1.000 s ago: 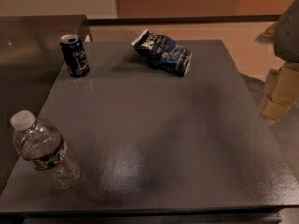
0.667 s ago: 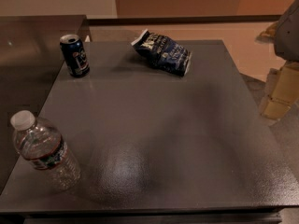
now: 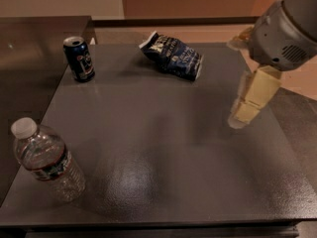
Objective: Knock water bottle over
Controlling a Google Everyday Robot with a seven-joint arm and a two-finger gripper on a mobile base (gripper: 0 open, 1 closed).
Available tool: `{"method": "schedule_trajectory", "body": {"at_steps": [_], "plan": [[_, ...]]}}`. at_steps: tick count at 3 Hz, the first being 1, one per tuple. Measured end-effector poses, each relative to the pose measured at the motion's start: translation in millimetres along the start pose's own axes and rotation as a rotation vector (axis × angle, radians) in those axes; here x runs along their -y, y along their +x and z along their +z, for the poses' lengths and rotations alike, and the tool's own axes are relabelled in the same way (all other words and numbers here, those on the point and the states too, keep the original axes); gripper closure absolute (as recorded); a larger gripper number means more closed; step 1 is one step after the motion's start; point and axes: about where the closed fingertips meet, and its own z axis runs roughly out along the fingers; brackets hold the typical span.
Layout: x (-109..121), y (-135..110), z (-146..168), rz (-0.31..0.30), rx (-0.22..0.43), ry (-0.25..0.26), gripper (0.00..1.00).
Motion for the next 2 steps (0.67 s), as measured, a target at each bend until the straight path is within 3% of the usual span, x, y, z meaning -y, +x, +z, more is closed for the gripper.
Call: {"method": "schedule_trajectory", "body": {"at_steps": [1,2], "plan": [[-10.5,-45.5,32.5,-0.049,0.142,-0.063,0.00],[-35.5,-89.5,57.5,-0.088,0.276,-0.121,0.00]]}}
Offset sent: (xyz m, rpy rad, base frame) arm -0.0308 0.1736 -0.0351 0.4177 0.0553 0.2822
